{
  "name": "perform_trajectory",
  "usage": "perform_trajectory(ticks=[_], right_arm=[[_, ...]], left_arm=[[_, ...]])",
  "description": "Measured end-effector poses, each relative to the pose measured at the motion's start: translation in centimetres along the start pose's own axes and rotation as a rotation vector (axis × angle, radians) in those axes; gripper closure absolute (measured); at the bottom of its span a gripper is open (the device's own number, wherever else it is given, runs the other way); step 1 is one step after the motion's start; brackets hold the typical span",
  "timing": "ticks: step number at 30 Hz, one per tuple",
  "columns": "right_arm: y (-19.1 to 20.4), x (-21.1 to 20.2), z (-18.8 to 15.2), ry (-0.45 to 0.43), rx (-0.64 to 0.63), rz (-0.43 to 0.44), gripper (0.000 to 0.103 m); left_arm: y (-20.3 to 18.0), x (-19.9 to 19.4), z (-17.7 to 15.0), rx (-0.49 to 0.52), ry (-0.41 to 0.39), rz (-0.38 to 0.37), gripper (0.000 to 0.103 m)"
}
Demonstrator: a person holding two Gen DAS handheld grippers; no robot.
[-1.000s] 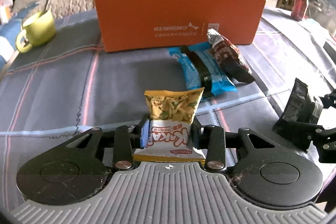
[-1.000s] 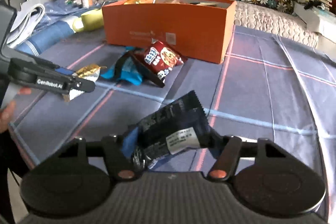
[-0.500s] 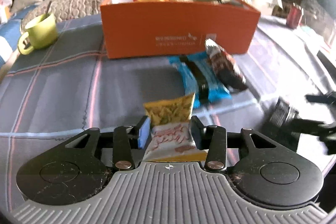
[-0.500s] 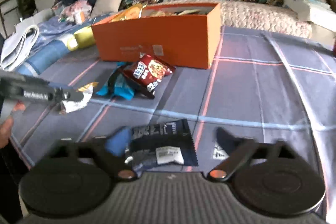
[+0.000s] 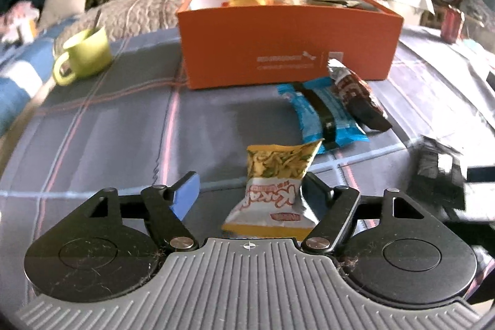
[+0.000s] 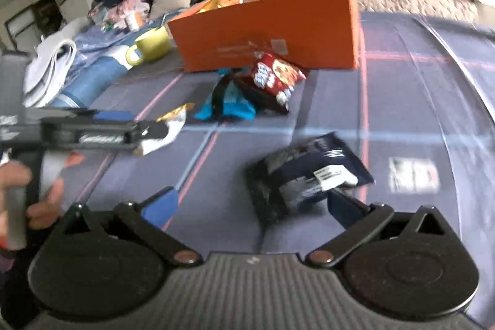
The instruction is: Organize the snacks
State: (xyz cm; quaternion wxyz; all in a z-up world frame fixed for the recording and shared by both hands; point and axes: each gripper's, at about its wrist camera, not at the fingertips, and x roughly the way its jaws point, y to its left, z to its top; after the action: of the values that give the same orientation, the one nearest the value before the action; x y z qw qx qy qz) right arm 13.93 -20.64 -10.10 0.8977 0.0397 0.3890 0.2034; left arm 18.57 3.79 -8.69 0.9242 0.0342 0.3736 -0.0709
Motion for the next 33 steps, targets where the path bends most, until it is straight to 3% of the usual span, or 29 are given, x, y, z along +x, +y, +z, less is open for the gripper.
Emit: perform_trajectory(ticks=[3,8,14,17,18,19,20,26,28,32,33], right_arm=[[0.3,1.9,1.6,-0.001,-0.039,-0.014,0.001],[0.5,2.6,1.2,-0.027,-0.035,-0.074,0.001],[1.4,3.3,1.3,-0.034,-0.079,-0.145,0.001],[1.5,3.2,1.1,-0.035,-0.095,-0.151,0.001],[1.5,3.0,1.0,-0.044,-0.113,-0.165,0.011],[1.6,2.7,0.8,-0.052,-0.141,-0.179,0.032],[1.3,2.2,0.7,-0.058,-0.142,-0.179,0.046],[-0.5,-0.3,0.8,-0.050,-0.066,-0.108,0.057],[-0.9,-1.6,1.8,-0.087,-0.034,-0.075,0.080],[-1.4,-1.8,4.4,-0.123,-0.050,-0.083,0.079],[-1.6,-1.7,4.5,-0.126,-0.043,-0.094,0.072]], left_arm=[[0.6,-0.2,-0.2,-0.023,0.003,0.003,0.042],[0.4,0.0,-0.5,-0.002,0.004,-0.002,0.034],[-1.1,1.5,-0.2,0.084,0.006,0.022,0.034],[-1.0,2.3,-0.3,0.095,0.014,0.007,0.041],[-0.8,2.3,-0.2,0.083,0.019,-0.016,0.059],[-0.4,2.1,-0.1,0.061,0.030,-0.061,0.075],[-0.1,1.8,0.0,0.036,0.036,-0.096,0.090],[1.0,0.4,-0.2,-0.021,0.054,-0.112,0.092],[1.5,-0.5,0.5,-0.051,0.032,-0.131,0.092],[1.8,-1.6,3.3,-0.059,-0.032,-0.143,0.092],[1.9,-1.6,3.9,-0.060,-0.037,-0.145,0.091]])
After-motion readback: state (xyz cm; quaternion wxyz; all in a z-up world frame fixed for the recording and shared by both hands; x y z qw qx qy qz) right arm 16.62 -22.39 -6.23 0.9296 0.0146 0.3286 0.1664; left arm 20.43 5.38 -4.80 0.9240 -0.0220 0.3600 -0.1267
